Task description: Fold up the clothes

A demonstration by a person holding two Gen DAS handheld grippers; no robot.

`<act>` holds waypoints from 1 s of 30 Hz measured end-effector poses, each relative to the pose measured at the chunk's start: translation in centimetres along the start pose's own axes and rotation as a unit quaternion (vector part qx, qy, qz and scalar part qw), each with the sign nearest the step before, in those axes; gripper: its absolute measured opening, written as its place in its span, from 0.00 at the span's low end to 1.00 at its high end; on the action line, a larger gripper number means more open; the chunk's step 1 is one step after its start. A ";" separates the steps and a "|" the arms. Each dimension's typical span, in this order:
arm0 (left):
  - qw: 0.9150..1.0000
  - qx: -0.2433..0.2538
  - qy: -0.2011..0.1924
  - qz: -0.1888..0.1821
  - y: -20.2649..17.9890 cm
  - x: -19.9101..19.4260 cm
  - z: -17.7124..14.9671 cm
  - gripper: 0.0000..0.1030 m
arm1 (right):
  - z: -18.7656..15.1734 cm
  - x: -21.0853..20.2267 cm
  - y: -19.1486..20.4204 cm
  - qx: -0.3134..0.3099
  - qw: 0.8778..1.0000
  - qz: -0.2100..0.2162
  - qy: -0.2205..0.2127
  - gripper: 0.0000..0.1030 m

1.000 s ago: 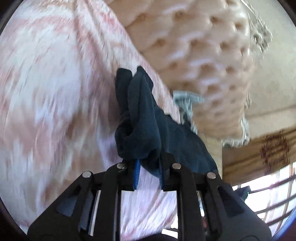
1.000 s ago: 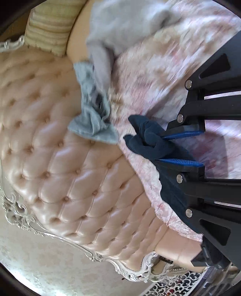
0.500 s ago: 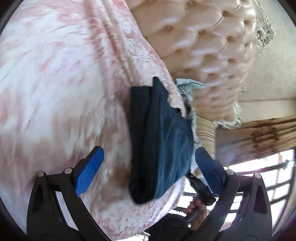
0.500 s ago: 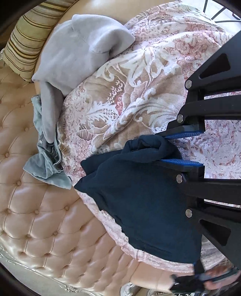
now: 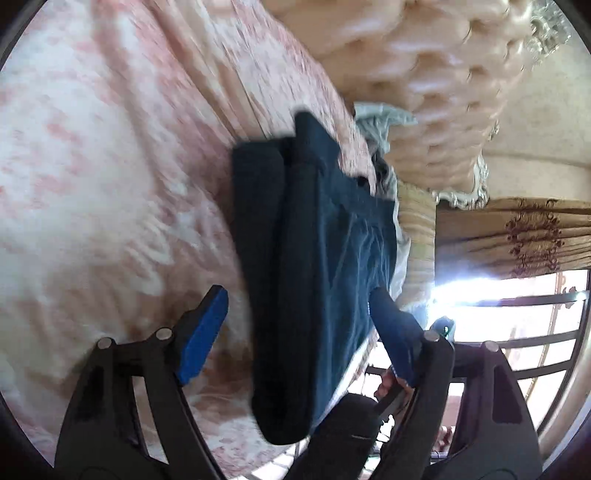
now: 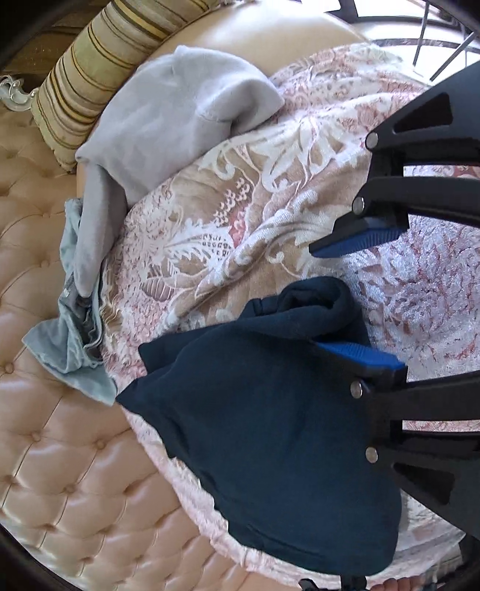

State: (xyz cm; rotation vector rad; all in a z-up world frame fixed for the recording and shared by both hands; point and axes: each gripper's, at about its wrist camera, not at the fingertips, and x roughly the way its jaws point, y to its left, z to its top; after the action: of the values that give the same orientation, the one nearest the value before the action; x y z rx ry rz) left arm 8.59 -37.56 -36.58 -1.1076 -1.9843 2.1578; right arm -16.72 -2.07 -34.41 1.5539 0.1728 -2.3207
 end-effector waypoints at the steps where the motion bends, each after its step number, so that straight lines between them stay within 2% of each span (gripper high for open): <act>1: 1.000 -0.003 0.004 -0.002 -0.1 0.5 0.0 0.78 | 0.1 0.1 0.0 0.001 1.000 -0.006 0.002 0.54; 3: 1.000 -0.012 0.012 -0.008 0.1 1.4 0.1 0.78 | 0.1 0.2 -0.2 0.007 1.000 -0.012 0.004 0.62; 6: 0.999 -0.021 0.004 -0.049 0.6 1.8 0.6 0.78 | 0.0 0.4 -0.8 0.020 1.000 -0.014 0.006 0.72; 8: 0.999 0.002 0.004 -0.052 0.3 2.2 0.7 0.78 | -0.1 0.6 -1.3 0.034 0.999 -0.007 0.008 0.75; 9: 0.999 0.016 0.000 -0.047 0.1 2.5 0.7 0.75 | -0.2 0.6 -1.5 0.040 0.999 -0.002 0.009 0.77; 10: 0.999 0.039 -0.004 -0.027 -0.3 2.5 0.5 0.60 | -0.2 0.6 -1.6 0.040 0.999 0.000 0.010 0.77; 12: 0.996 0.083 -0.026 0.020 -1.5 1.6 0.0 0.45 | -0.2 0.6 -1.4 0.035 0.999 0.000 0.013 0.77; 14: 0.987 0.144 -0.046 0.058 -3.6 1.4 -0.8 0.45 | -0.2 0.5 -1.3 0.032 0.999 0.000 0.016 0.77; 19: 0.962 0.226 -0.070 0.134 -5.7 1.1 -2.7 0.45 | -0.2 0.6 -1.2 0.031 0.999 0.000 0.013 0.79; 25: 0.960 0.223 -0.067 0.155 -5.6 2.7 -2.0 0.45 | -0.1 0.7 -1.2 0.028 1.000 0.002 0.013 0.79; 27: 0.958 0.228 -0.069 0.163 -5.6 2.8 -2.2 0.47 | 0.0 0.7 -1.2 0.028 1.000 0.003 0.014 0.80; 30: 0.959 0.222 -0.066 0.163 -5.2 2.6 -2.3 0.51 | 0.0 0.7 -1.3 0.026 1.000 0.004 0.014 0.80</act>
State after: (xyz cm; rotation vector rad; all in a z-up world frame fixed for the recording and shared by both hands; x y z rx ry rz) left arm 5.52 -33.37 -33.18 -1.3046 -1.3068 2.7169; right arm -17.40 -1.04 -35.11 1.6088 0.1136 -2.3161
